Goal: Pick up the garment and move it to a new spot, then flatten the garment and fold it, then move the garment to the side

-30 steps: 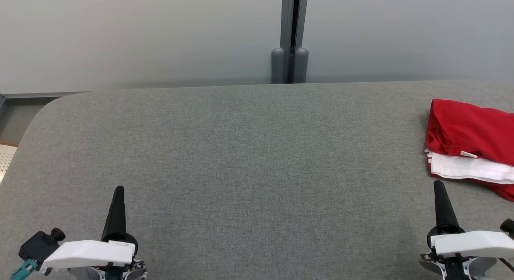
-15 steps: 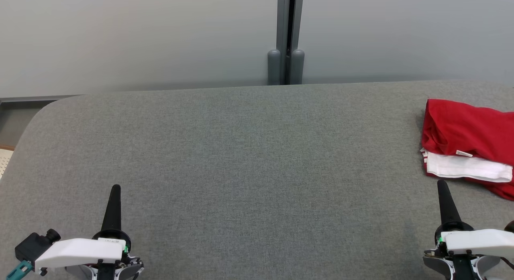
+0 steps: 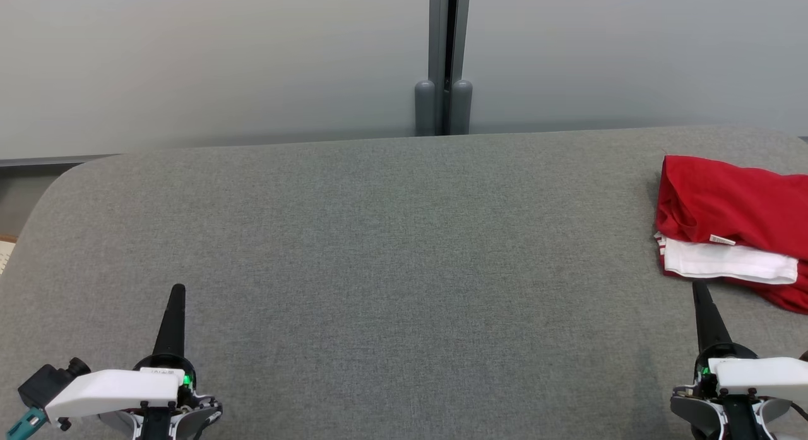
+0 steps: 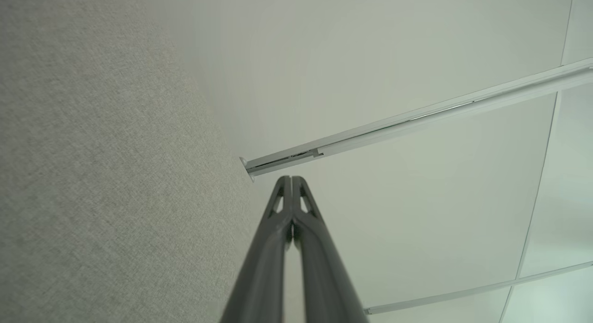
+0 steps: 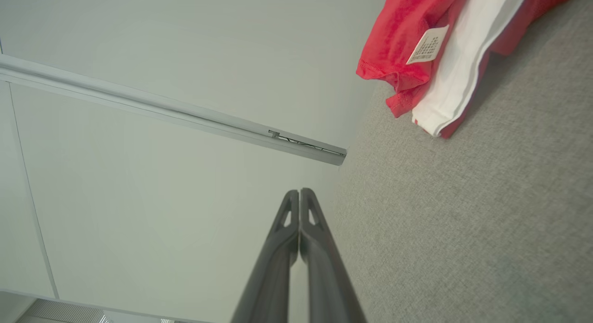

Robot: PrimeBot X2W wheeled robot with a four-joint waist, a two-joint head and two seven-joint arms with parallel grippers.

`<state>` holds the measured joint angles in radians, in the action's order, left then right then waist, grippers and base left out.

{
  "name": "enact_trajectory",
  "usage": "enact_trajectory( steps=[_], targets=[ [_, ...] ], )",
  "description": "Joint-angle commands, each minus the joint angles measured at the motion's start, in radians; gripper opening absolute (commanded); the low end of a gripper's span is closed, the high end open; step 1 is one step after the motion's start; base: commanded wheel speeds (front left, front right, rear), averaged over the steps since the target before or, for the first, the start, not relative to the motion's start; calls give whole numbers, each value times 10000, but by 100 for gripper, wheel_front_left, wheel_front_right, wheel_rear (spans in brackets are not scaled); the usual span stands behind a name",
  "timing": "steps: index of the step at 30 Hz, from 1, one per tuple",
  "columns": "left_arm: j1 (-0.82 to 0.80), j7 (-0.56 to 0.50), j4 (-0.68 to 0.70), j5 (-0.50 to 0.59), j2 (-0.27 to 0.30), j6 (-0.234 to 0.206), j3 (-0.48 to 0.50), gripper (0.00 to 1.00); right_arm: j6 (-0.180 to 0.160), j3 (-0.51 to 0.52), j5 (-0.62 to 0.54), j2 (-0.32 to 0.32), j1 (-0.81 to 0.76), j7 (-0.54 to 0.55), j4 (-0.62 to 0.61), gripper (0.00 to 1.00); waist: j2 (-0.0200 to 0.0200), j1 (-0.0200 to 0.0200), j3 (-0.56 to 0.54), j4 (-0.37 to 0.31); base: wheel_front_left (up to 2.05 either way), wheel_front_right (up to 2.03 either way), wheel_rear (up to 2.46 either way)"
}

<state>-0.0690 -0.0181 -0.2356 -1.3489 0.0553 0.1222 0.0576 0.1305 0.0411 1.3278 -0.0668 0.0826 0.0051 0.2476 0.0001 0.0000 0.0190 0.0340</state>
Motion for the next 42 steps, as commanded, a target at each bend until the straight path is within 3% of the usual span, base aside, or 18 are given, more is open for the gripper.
enact_trajectory(
  steps=[1, 42],
  targets=[
    [-221, -62, 42, -174, 81, 64, 78, 0, 3, 40, 222, -72, 165, 89, -87, 0, -1, 0, -5, -10, 0, 0, 0],
    [-473, -898, -105, -2779, 64, 119, 482, 0, 4, 530, 3085, -13, 270, 954, -60, 0, -1, 0, -159, -340, 0, 0, 0]
  ],
)
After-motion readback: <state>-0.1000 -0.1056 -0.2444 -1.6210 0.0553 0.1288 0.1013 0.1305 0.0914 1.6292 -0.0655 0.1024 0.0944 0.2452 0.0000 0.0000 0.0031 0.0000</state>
